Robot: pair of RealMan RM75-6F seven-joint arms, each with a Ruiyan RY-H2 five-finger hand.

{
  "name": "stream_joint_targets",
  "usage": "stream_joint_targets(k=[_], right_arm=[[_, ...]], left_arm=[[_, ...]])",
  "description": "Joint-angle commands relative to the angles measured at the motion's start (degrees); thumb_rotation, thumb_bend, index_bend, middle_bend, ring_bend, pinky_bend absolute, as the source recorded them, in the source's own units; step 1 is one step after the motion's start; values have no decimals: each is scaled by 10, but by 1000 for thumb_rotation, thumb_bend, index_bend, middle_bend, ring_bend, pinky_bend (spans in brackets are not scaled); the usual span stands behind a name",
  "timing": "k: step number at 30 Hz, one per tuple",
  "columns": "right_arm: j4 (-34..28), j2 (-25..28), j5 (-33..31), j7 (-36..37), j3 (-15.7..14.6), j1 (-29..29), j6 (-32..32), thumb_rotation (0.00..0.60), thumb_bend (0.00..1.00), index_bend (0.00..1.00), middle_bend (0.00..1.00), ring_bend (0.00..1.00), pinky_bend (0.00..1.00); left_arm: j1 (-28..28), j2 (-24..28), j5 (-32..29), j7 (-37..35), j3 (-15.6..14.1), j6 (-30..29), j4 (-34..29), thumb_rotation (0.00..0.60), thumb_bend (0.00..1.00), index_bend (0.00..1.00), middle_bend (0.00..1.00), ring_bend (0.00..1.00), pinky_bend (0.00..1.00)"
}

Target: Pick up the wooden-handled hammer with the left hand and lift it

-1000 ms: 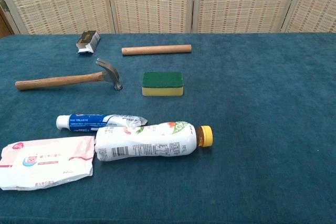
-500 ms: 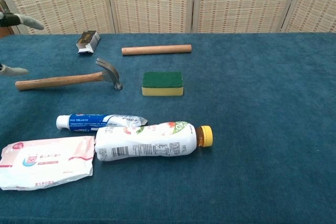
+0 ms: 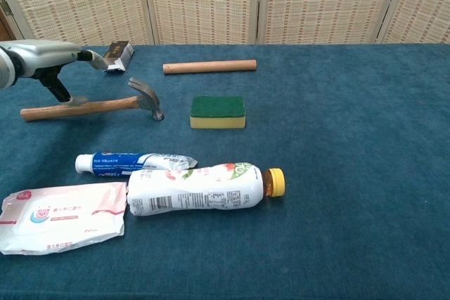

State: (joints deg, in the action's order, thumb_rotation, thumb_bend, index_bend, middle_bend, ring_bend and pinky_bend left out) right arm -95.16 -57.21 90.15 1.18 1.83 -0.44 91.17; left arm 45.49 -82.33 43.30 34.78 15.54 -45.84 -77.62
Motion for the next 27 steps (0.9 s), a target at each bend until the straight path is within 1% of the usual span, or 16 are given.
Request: stream_joint_targets(k=[1, 9, 11, 17, 22, 27], right_arm=[[3, 0, -4, 3, 0, -1, -2, 600, 262, 327, 348, 235, 264], [9, -2, -10, 9, 2, -1, -7, 600, 262, 327, 348, 235, 264], [10, -1, -11, 9, 2, -2, -7, 600, 262, 327, 348, 235, 264], [12, -2, -14, 12, 2, -4, -8, 600, 262, 326, 349, 235, 264], [15, -3, -16, 13, 2, -5, -8, 600, 262, 327, 348, 235, 264], [16, -3, -17, 14, 3, -5, -9, 600, 262, 327, 349, 235, 264]], left_arm=[[31, -20, -41, 30, -13, 14, 28, 600, 358, 160, 173, 26, 0], [67, -47, -95, 62, -38, 17, 57, 600, 359, 205, 236, 62, 0], [74, -55, -106, 66, -42, 17, 66, 600, 374, 222, 257, 78, 0], [92, -70, -134, 73, -54, 24, 89, 600, 420, 253, 295, 108, 0], [103, -78, -151, 75, -62, 29, 101, 600, 432, 270, 330, 144, 0], [111, -82, -161, 75, -69, 31, 107, 600, 431, 282, 351, 159, 0]])
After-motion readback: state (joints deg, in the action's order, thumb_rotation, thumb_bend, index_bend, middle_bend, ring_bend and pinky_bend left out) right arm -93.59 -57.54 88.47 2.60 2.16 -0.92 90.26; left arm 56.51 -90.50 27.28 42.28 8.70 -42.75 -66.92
